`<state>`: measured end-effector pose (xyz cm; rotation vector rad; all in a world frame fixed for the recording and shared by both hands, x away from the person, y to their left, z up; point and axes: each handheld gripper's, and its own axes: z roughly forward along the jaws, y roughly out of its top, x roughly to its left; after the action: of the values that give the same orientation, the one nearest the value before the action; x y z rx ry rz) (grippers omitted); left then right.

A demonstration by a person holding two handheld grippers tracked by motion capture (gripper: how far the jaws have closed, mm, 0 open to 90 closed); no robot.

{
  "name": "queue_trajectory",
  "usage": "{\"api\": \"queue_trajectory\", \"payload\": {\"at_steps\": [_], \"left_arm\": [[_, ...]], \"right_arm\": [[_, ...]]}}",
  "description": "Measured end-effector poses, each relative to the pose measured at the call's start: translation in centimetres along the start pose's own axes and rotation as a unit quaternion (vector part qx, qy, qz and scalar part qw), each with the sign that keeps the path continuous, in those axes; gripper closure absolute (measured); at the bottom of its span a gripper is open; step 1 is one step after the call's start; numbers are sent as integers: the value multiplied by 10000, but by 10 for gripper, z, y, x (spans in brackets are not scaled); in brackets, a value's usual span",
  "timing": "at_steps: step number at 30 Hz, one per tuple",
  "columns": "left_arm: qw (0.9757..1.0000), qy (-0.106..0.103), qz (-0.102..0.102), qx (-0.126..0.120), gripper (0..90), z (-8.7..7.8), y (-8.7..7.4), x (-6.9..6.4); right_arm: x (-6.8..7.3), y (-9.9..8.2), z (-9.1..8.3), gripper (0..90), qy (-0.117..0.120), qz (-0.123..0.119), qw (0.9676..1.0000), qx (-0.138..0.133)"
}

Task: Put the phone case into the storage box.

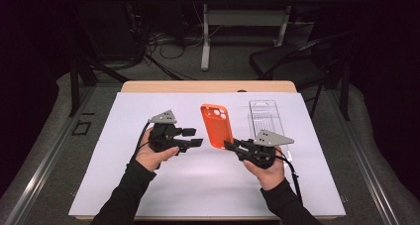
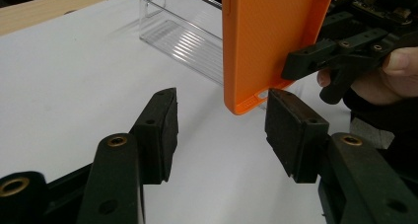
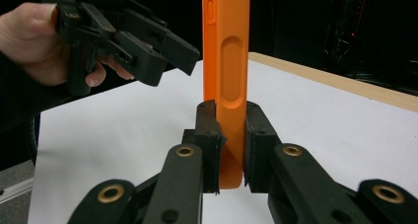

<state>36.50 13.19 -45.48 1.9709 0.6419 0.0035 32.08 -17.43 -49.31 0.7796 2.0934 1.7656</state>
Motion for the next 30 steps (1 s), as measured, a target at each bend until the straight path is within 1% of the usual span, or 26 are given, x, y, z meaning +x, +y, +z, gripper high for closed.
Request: {"api": "queue_trajectory", "payload": {"at_steps": [1, 3, 4, 11, 14, 16, 20, 23, 28, 30], "left_arm": [[10000, -9, 20, 25, 457, -1, 1, 1], [9999, -152, 68, 37, 451, -1, 2, 2], [9997, -201, 141, 65, 451, -1, 3, 2], [9986, -412, 287, 160, 442, 1, 10, 4], [9982, -464, 348, 168, 440, 3, 12, 4], [9980, -504, 333, 173, 435, 4, 14, 5], [9975, -562, 343, 250, 426, 6, 16, 6], [9969, -581, 419, 325, 424, 9, 18, 7], [9962, -596, 490, 412, 435, 13, 21, 7], [9957, -623, 521, 447, 454, 15, 21, 6]], "right_arm": [[0, 0, 0, 804, 13, -6, 10000, 4], [0, 0, 0, 804, 65, -36, 10000, 29], [0, 0, 0, 804, 94, -53, 9999, 21], [0, 0, 0, 804, 194, -87, 9998, 51], [-1, 1, -1, 804, 209, -115, 9997, 60], [-1, 1, -1, 804, 225, -117, 9997, 51], [-1, 2, -2, 804, 247, -132, 9996, 46], [-1, 2, -2, 804, 280, -129, 9995, 56], [-1, 1, 0, 804, 323, -140, 9994, 43], [-1, 1, 0, 804, 339, -139, 9993, 59]]}}
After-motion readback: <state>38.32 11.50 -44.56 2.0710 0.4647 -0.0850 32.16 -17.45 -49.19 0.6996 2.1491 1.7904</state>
